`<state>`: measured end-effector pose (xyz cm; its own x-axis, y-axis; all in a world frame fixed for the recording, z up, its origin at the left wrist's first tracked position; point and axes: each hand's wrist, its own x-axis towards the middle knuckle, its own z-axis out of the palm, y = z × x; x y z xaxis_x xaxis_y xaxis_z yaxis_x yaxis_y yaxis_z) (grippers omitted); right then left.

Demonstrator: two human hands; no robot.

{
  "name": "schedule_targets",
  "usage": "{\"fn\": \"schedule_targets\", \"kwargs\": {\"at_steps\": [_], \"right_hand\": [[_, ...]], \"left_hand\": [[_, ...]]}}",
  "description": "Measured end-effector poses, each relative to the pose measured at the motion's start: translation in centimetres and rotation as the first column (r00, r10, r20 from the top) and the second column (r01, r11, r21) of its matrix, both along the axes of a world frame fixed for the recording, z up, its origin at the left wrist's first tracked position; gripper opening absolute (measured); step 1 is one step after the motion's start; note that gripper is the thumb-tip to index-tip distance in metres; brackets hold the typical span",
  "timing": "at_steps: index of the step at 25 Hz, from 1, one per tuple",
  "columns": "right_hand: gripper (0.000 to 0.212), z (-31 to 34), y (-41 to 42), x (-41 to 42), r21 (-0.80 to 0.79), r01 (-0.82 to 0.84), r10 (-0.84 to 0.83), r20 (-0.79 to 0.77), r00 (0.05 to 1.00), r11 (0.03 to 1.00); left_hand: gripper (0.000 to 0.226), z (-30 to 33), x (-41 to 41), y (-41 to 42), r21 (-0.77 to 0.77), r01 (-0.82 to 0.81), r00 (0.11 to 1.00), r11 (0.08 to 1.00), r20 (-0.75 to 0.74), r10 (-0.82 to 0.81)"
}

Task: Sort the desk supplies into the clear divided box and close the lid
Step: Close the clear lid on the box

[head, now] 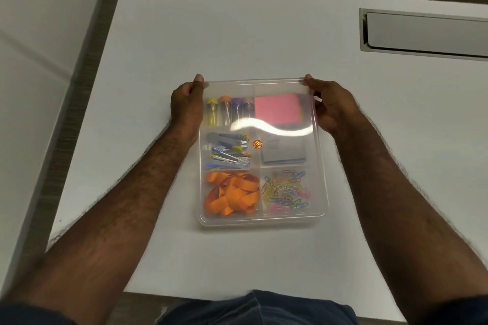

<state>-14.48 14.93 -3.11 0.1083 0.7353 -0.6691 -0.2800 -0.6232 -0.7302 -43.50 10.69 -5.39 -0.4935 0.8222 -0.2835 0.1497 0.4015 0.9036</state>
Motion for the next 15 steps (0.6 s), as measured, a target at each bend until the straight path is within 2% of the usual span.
{"fn": "schedule_targets", "kwargs": {"at_steps": [3,6,10,12,15], "right_hand": [[0.016,0.0,-0.7,0.6,0.055,0.003,-0.001,-0.035,0.999,0.998],[0.035,0.2,-3.0,1.9,0.097,-0.094,0.081,0.126,0.989,0.991],[0.037,0.7,-10.1,4.8,0.069,-0.29,0.258,0.295,0.92,0.955],[0.031,1.0,-14.2,5.7,0.051,-0.407,0.374,0.299,0.878,0.912],[0.027,1.5,-19.1,6.7,0.037,-0.511,0.486,0.259,0.835,0.859]], "left_hand": [[0.041,0.8,0.0,-0.9,-0.019,-0.017,0.998,1.0,-0.054,0.016],[0.05,1.4,-0.4,-3.9,-0.072,-0.029,0.995,0.997,-0.097,0.022],[0.046,1.8,-1.2,-11.8,-0.104,0.05,0.998,0.993,-0.03,-0.053],[0.048,1.8,-1.3,-15.8,-0.153,0.106,0.994,0.982,0.012,-0.105],[0.034,1.7,-0.8,-21.0,-0.2,0.17,0.984,0.965,0.096,-0.153]]}}
